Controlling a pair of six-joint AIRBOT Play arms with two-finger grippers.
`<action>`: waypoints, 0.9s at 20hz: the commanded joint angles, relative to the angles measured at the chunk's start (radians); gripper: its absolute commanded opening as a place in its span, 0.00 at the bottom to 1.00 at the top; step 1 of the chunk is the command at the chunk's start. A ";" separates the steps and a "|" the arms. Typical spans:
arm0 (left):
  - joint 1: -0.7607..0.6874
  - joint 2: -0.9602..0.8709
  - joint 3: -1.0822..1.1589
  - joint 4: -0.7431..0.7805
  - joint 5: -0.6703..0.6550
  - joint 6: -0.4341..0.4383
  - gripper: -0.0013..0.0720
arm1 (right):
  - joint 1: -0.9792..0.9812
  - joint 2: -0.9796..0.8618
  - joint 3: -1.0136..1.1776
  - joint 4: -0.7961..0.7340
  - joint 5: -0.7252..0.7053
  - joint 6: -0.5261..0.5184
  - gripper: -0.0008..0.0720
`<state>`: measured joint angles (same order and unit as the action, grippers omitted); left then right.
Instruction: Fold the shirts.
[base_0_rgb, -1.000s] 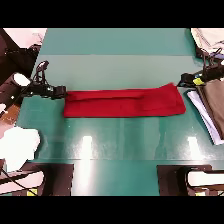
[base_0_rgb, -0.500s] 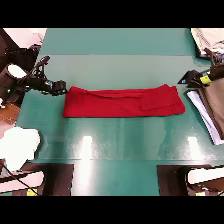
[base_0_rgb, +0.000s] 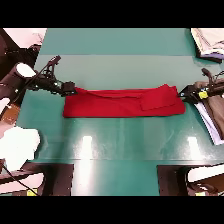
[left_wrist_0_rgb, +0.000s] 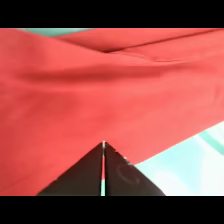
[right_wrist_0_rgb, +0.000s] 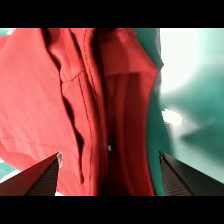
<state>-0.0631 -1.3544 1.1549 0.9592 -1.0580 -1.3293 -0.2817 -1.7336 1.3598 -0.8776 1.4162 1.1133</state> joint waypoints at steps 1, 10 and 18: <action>-0.068 0.000 0.001 -0.003 0.038 -0.007 0.06 | 0.025 -0.056 -0.017 0.068 -0.011 -0.049 0.96; -0.143 -0.002 0.002 -0.025 0.107 -0.063 0.05 | 0.043 -0.026 -0.017 0.074 0.014 -0.086 0.04; -0.367 -0.346 0.360 -0.026 0.123 -0.094 0.05 | 0.148 0.169 0.140 0.074 0.133 0.066 0.03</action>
<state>-0.3519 -1.5604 1.3666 0.9337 -0.9272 -1.4059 -0.1856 -1.6165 1.4158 -0.8062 1.4906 1.0992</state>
